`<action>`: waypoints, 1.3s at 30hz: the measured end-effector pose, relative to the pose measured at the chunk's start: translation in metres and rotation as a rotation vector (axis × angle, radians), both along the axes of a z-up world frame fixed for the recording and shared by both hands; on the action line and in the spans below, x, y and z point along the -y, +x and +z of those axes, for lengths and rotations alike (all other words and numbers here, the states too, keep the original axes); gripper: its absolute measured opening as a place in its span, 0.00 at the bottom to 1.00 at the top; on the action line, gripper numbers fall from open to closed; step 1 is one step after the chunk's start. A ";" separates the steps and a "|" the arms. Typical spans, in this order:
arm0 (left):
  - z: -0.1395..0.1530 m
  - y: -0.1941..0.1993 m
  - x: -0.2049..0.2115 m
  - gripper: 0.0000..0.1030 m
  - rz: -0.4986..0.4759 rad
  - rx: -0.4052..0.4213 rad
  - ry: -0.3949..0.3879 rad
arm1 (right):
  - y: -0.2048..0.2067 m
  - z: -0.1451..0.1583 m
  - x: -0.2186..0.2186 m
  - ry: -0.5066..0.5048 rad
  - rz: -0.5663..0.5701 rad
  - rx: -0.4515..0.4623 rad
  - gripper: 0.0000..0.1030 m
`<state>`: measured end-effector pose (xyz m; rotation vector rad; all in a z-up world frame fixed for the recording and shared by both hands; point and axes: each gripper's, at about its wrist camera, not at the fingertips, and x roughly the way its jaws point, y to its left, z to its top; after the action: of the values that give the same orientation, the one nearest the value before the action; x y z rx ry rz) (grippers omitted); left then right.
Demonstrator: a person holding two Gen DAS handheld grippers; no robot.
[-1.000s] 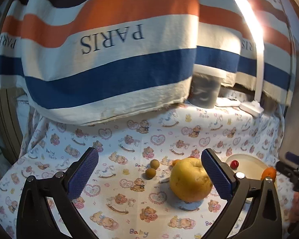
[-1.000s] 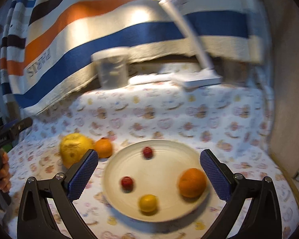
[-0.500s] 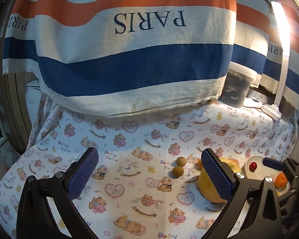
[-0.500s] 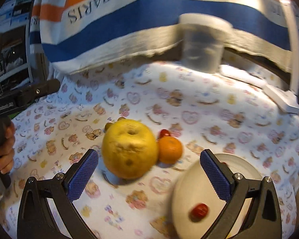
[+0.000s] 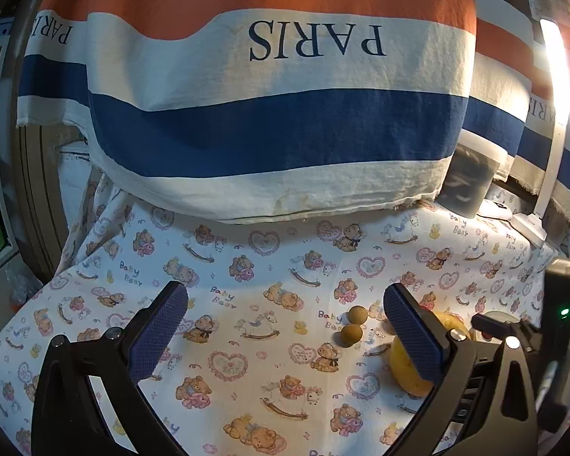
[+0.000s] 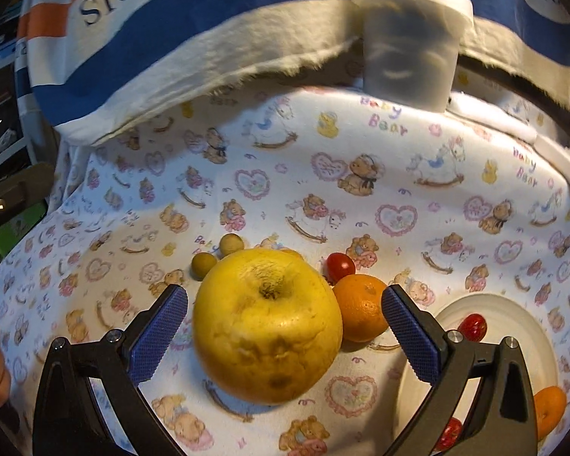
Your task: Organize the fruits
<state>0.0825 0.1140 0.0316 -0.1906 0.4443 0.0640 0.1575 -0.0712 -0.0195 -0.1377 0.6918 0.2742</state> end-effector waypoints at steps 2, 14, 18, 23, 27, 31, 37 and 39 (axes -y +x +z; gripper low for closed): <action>0.000 0.000 0.000 1.00 -0.009 -0.003 -0.008 | 0.001 -0.004 -0.002 -0.013 0.004 -0.004 1.00; 0.001 -0.001 0.004 1.00 -0.027 -0.001 0.000 | 0.002 -0.016 -0.009 -0.008 0.039 -0.057 0.86; 0.001 -0.001 0.007 1.00 -0.030 0.004 0.016 | -0.001 -0.014 -0.001 0.030 0.036 -0.076 0.86; 0.001 -0.002 0.010 1.00 -0.036 0.006 0.025 | -0.011 -0.006 0.016 0.104 0.023 -0.092 0.86; 0.003 -0.004 0.014 1.00 -0.038 0.011 0.039 | -0.028 0.006 0.024 0.066 0.032 -0.019 0.86; 0.004 -0.006 0.017 1.00 -0.049 0.015 0.041 | -0.046 0.022 0.042 0.086 0.035 0.026 0.86; 0.003 -0.007 0.025 1.00 -0.060 0.016 0.064 | -0.072 0.038 0.068 0.078 0.009 0.093 0.86; 0.003 -0.007 0.028 1.00 -0.063 0.016 0.072 | -0.077 0.041 0.076 0.079 0.002 0.104 0.86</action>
<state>0.0753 0.0862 0.0342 -0.1064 0.4310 0.0168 0.0801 -0.1472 0.0212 -0.0764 0.5772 0.2943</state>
